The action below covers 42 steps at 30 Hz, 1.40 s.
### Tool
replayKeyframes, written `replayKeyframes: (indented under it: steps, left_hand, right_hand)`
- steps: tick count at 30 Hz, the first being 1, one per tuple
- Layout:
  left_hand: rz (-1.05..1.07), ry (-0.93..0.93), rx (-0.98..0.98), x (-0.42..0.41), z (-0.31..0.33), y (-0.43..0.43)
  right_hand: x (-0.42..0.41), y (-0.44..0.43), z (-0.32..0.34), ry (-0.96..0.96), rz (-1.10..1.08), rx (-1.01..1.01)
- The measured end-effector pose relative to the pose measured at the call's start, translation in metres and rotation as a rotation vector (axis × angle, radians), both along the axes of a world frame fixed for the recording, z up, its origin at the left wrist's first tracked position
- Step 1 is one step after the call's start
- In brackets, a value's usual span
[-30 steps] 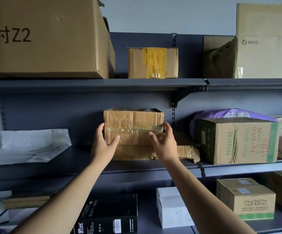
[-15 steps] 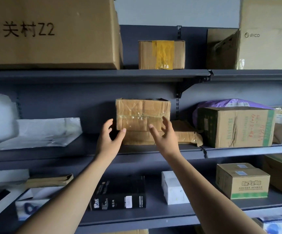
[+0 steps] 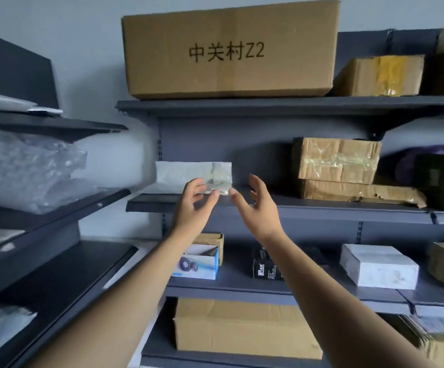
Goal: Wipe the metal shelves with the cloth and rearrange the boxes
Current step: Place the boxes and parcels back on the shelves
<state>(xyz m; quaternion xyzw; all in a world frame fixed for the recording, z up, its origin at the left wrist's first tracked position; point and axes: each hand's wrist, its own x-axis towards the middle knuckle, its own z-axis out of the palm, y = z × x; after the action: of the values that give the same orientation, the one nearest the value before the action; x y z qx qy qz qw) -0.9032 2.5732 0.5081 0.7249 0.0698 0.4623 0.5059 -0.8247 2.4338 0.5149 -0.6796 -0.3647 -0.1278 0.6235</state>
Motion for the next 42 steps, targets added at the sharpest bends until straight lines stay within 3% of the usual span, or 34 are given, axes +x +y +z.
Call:
replayKeyframes:
  steps: [5,11,15,25,33,42]
  left_hand:
    - [0.002,0.095,-0.050,-0.063,-0.034,0.034]
    - [-0.054,0.161,-0.118,-0.082,-0.080,0.054]
    - [-0.016,0.226,-0.162,-0.086,-0.145,0.057]
    - [0.022,0.602,-0.306,-0.090,-0.312,0.074]
    - [-0.024,0.828,-0.434,-0.066,-0.495,0.064]
    - [0.027,0.951,-0.453,0.005,-0.764,0.082]
  right_hand:
    - [-0.060,0.035,-0.036,0.048,0.017,-0.066]
    - [-0.074,0.049,-0.081,0.160,-0.023,-0.145]
    - [-0.076,0.054,-0.143,0.244,-0.021,-0.203]
    - [-0.073,0.063,-0.315,0.550,0.032,-0.403]
    - [-0.060,0.059,-0.491,0.704,-0.041,-0.616]
    - [0.019,0.058,-0.761,0.814,-0.118,-0.668]
